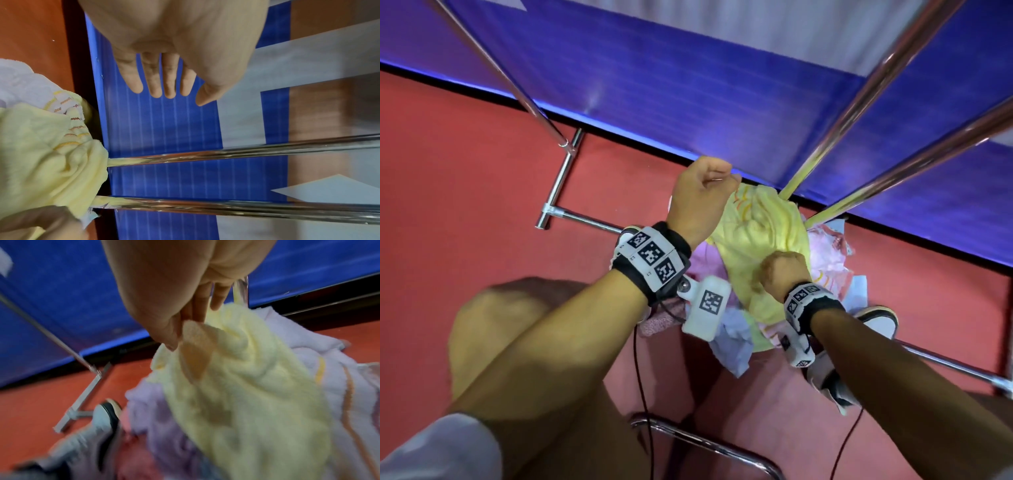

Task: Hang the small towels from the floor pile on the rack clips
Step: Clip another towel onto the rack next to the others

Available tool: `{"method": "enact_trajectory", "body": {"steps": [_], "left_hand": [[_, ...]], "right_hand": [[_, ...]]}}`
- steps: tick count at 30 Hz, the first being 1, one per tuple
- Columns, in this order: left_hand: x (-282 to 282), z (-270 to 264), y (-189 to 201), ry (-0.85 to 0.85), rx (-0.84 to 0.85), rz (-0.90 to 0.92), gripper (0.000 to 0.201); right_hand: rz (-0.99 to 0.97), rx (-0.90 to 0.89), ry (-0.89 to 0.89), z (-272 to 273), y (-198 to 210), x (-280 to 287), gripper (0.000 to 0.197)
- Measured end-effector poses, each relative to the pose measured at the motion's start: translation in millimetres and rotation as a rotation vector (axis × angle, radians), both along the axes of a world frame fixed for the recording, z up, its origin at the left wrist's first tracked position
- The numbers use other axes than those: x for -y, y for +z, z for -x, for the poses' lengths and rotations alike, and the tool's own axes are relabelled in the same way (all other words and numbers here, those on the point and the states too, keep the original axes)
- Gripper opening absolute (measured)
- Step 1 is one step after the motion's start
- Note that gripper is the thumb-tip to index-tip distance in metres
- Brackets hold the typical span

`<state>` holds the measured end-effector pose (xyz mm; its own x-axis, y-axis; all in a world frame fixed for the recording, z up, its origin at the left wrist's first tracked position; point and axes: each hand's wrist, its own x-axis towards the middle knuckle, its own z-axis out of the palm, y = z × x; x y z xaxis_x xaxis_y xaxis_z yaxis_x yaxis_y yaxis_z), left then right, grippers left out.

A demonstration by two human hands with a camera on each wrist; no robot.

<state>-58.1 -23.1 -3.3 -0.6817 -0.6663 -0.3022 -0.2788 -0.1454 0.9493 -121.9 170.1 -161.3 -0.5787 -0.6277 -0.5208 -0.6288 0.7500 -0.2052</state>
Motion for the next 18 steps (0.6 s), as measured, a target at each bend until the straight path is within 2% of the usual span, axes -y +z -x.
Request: {"method": "enact_trajectory", "body": {"steps": [2,3,6,10,13,15,17,18], "left_hand": [[-2.1,-2.6,3.4,-0.023,-0.013,-0.002,0.015],[-2.4,-3.8,3.7,-0.033,-0.02,-0.004,0.017],[-6.4,-7.6,6.7,-0.1,-0.027,-0.011,0.029],[-24.6,-19.1,2.2,-0.419,-0.026,0.075,0.056],[-45.4,-28.5,-6.6,-0.788,-0.017,0.152,0.071],[-60.9,-33.0,-14.0,-0.948,0.041,0.275,0.057],[-68.7,-34.3,-10.1,-0.964,0.061,0.38,0.042],[-70.3,-34.9,-3.4,-0.939,0.061,0.377,0.035]], "right_hand": [[0.236,0.045,-0.188,1.8,21.3,0.4,0.009],[0.329,0.08,-0.245,1.8,33.3,-0.5,0.007],[0.573,0.144,-0.263,2.5,79.9,-5.1,0.023],[0.809,0.17,-0.151,-4.4,153.9,-15.6,0.019],[0.894,0.221,-0.135,-21.3,205.6,-28.5,0.017],[0.959,0.214,-0.112,-32.3,233.5,-39.5,0.021],[1.003,0.156,-0.116,-36.7,252.9,-51.9,0.028],[1.02,0.12,-0.146,-36.0,259.0,-59.4,0.03]]}}
